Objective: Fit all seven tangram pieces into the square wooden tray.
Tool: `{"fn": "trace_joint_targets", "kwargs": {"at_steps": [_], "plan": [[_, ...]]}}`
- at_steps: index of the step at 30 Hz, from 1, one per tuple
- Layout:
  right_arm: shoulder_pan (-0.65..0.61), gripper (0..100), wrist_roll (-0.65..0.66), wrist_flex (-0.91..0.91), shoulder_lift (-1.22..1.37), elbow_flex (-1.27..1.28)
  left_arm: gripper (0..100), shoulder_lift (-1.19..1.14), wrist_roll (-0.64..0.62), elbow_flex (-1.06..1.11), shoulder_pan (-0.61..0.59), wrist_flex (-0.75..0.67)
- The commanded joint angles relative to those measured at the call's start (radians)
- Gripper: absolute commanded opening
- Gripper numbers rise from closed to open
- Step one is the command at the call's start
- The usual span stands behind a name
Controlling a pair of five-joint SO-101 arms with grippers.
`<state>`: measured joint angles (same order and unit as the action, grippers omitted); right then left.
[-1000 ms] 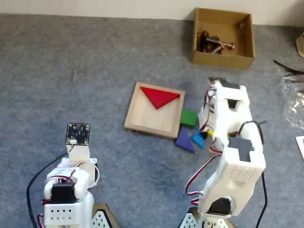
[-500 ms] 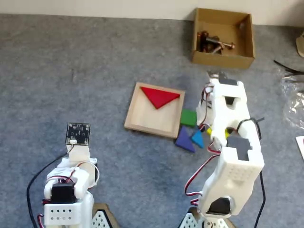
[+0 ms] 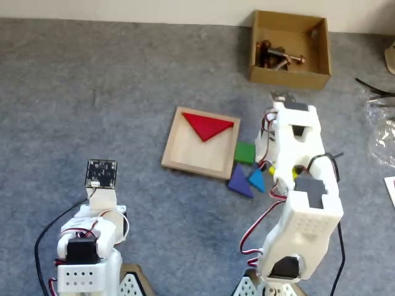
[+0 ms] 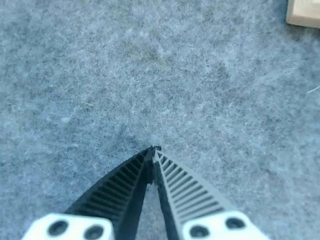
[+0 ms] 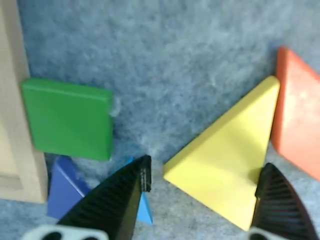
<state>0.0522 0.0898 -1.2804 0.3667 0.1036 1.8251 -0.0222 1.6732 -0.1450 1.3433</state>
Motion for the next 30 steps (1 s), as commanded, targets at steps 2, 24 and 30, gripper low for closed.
{"fn": "trace_joint_targets", "kwargs": {"at_steps": [2,24,30], "plan": [[0.039,32.3,-0.012,0.004,-0.015,-0.05,1,0.005,0.006,0.022,-0.013,0.005],[0.058,28.2,-0.003,0.013,-0.016,-0.005,1,0.005,0.006,0.022,-0.013,0.005],[0.058,26.6,-0.003,0.053,-0.015,-0.002,1,0.005,0.006,0.022,-0.013,0.005]]}}
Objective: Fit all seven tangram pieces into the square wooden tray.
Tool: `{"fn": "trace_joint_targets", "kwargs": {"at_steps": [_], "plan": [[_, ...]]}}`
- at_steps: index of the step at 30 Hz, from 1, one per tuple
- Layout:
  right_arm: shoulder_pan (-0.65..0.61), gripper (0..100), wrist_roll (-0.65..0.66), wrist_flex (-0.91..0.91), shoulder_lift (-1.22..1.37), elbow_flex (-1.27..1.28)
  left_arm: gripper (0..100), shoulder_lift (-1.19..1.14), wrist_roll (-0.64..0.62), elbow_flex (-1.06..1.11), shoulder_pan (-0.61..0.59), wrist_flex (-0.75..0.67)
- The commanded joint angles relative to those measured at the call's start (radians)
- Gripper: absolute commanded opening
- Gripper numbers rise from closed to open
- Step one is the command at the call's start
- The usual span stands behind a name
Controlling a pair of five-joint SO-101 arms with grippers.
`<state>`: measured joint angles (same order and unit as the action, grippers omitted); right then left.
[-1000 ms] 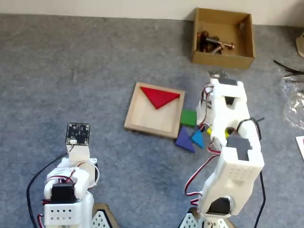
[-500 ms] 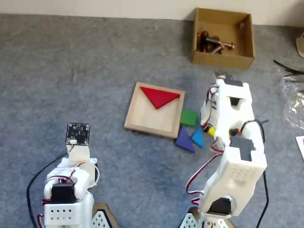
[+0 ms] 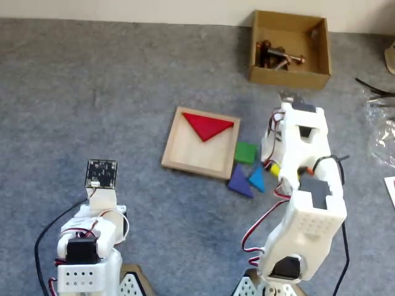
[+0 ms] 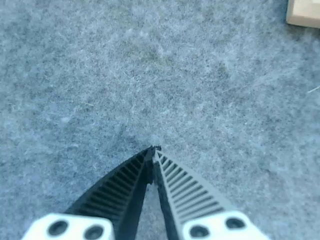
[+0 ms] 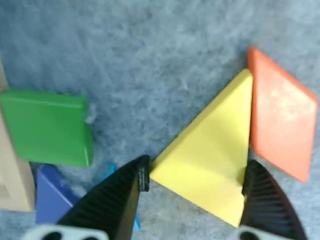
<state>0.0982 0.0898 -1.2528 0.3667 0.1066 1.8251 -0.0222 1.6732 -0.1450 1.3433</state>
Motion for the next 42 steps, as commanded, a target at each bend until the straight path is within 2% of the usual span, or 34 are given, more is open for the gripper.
{"fn": "trace_joint_targets", "kwargs": {"at_steps": [1,7,18,21,27,33,42], "plan": [[0.012,26.2,-0.003,0.025,-0.015,-0.005,1,0.005,0.006,0.022,-0.013,0.005],[0.012,24.0,-0.002,0.025,-0.015,-0.005,1,0.005,0.006,0.022,-0.013,0.005],[-0.047,16.5,0.173,0.025,-0.015,0.033,1,0.005,0.006,0.022,-0.013,0.005],[-0.053,15.1,0.186,0.025,-0.015,0.028,1,0.005,0.006,0.022,-0.013,0.005],[-0.058,15.7,0.187,0.018,-0.018,0.031,1,0.005,0.006,0.022,-0.013,0.005],[-0.058,25.3,0.25,0.018,-0.019,0.033,1,0.005,0.006,0.022,-0.013,0.005],[-0.059,25.9,0.275,0.016,-0.021,0.033,1,0.005,0.006,0.022,-0.013,0.005]]}}
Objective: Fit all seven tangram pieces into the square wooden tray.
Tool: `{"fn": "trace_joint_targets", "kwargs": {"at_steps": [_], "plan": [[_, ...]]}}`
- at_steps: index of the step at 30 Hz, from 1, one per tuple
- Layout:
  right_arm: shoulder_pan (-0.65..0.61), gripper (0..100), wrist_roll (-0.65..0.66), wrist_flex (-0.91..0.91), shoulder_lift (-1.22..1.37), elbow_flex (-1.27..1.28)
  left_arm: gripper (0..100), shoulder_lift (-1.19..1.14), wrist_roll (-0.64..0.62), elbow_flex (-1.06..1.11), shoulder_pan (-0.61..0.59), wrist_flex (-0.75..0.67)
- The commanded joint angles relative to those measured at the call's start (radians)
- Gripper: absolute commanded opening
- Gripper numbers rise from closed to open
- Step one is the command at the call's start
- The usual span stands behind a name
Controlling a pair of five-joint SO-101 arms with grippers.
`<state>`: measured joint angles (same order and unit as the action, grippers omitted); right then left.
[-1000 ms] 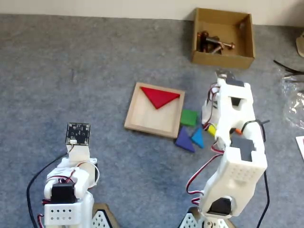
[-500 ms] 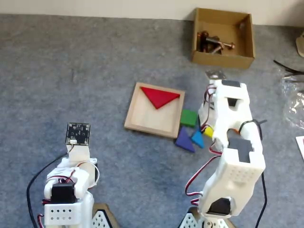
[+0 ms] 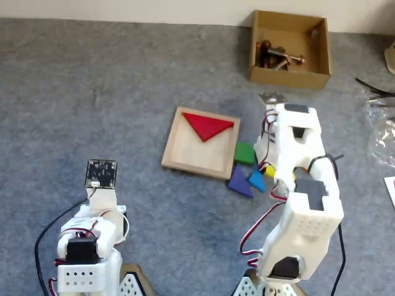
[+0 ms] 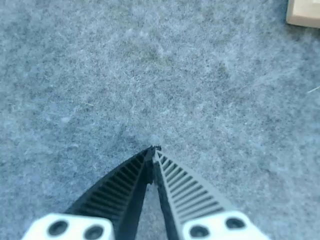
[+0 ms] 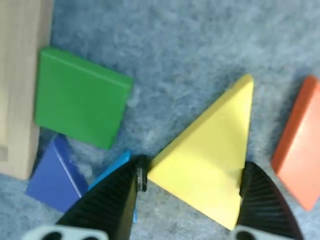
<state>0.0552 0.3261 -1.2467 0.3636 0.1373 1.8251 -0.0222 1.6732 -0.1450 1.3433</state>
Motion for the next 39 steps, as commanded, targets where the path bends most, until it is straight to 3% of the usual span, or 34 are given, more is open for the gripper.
{"fn": "trace_joint_targets", "kwargs": {"at_steps": [1,9,29,39], "plan": [[-0.016,26.0,0.044,0.01,-0.018,0.002,1,0.005,0.006,0.022,-0.013,0.005],[0.004,30.7,0.04,0.01,-0.018,-0.005,1,0.005,0.006,0.022,-0.013,0.005],[0.024,31.0,0.046,-0.081,-0.021,-0.007,1,0.005,0.006,0.022,-0.013,0.005],[0.022,31.0,0.038,-0.015,-0.019,0.001,1,0.005,0.006,0.022,-0.013,0.005]]}}
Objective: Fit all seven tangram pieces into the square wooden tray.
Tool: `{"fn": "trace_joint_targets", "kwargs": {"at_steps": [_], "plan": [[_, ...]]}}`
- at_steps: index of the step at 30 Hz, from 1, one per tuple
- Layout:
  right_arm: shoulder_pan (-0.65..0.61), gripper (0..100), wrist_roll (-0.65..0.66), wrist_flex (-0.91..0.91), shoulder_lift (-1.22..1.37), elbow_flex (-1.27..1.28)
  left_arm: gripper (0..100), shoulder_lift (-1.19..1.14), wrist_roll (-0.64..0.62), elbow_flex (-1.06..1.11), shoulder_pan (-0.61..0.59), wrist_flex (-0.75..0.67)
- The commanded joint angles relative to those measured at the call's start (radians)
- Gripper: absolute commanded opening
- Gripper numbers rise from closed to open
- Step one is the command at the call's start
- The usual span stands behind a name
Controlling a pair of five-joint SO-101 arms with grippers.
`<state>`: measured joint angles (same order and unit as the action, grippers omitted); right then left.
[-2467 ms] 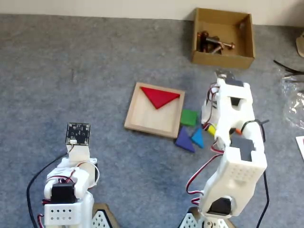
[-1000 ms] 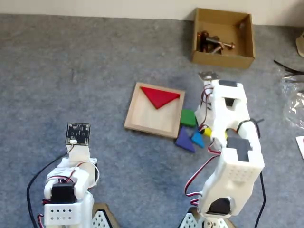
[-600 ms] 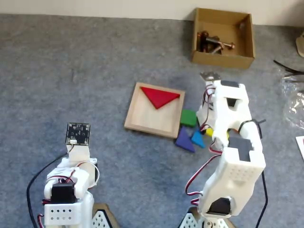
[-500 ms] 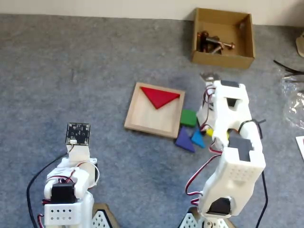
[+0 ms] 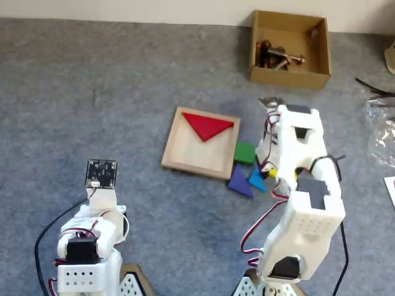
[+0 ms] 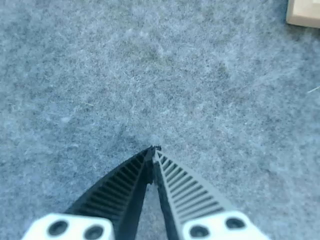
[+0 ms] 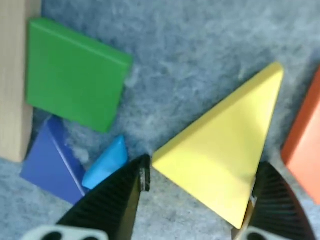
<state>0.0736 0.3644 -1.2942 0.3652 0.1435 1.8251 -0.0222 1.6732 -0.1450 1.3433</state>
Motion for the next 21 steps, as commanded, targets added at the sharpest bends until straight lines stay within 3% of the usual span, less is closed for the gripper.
{"fn": "trace_joint_targets", "kwargs": {"at_steps": [1,13,21], "plan": [[0.004,31.0,-0.012,0.035,-0.018,-0.005,1,0.005,0.006,0.022,-0.013,0.005],[0.004,30.6,-0.046,0.088,-0.016,-0.005,1,0.005,0.006,0.022,-0.013,0.005],[0.004,23.1,-0.046,0.088,-0.018,-0.005,1,0.005,0.006,0.022,-0.013,0.005]]}}
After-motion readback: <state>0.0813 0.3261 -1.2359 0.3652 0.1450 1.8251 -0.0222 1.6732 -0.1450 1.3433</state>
